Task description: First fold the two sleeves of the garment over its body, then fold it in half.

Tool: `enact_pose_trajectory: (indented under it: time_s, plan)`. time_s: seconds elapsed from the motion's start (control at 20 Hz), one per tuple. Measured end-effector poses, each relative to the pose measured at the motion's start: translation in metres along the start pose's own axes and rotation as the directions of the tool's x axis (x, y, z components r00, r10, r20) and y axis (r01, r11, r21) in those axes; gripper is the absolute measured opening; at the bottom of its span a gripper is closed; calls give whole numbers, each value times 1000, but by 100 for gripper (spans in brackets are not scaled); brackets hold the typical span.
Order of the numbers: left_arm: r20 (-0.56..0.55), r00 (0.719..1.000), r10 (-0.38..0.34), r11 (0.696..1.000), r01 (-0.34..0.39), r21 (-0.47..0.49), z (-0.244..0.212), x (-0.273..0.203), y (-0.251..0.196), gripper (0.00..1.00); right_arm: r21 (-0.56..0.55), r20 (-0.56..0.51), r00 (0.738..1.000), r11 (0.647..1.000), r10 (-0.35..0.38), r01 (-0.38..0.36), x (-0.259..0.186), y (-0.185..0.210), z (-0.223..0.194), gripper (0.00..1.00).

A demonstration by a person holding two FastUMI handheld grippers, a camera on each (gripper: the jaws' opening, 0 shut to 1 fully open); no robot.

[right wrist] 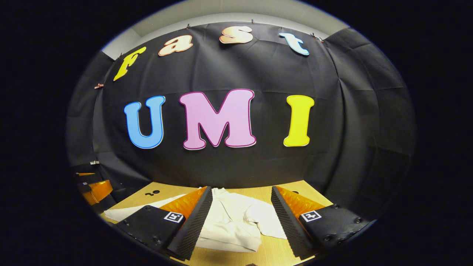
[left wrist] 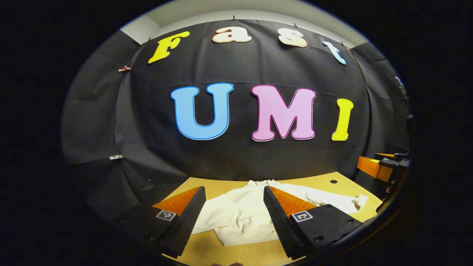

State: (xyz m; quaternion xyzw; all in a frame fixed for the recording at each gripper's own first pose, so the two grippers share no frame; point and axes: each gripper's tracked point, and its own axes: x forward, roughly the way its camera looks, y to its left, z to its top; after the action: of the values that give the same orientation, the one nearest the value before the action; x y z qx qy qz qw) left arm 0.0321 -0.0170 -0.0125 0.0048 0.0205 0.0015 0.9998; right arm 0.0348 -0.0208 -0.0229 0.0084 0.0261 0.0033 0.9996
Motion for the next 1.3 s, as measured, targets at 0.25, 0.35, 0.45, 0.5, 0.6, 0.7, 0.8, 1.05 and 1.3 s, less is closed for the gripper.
enact_pose_trajectory:
  time_s: [0.25,0.35,0.45,0.5,0.6,0.7,0.8,1.05,1.3]
  plan:
    - [-13,1000,8,1000,-8,2,-6,5,-4,97,5,-42,998,999,-39,40,15,-30,-15,98]
    - [-22,1000,15,1000,-15,0,-10,8,-4,97,-4,-55,996,998,-69,69,23,-49,-22,98]
    - [-25,999,21,1000,-21,-2,-12,10,-5,97,-17,-70,992,994,-107,106,30,-71,-29,98]
    - [-28,999,25,1000,-25,-2,-13,12,-5,97,-34,-79,989,991,-128,126,34,-82,-32,98]
    - [-41,999,32,999,-33,-1,-22,15,-6,97,-76,-112,979,983,-173,165,41,-107,-45,98]
    - [-55,998,38,999,-37,4,-27,18,-7,97,-83,-150,967,977,-207,196,48,-130,-59,98]
    - [-67,997,41,999,-40,8,-34,21,-9,97,-74,-194,949,969,-248,237,54,-157,-75,98]
    - [-100,994,53,999,-52,12,-48,25,-9,97,-71,-304,883,933,-358,354,62,-222,-120,98]
    - [-142,987,73,997,-72,8,-62,32,-9,97,-84,-421,806,903,-415,422,56,-265,-169,98]
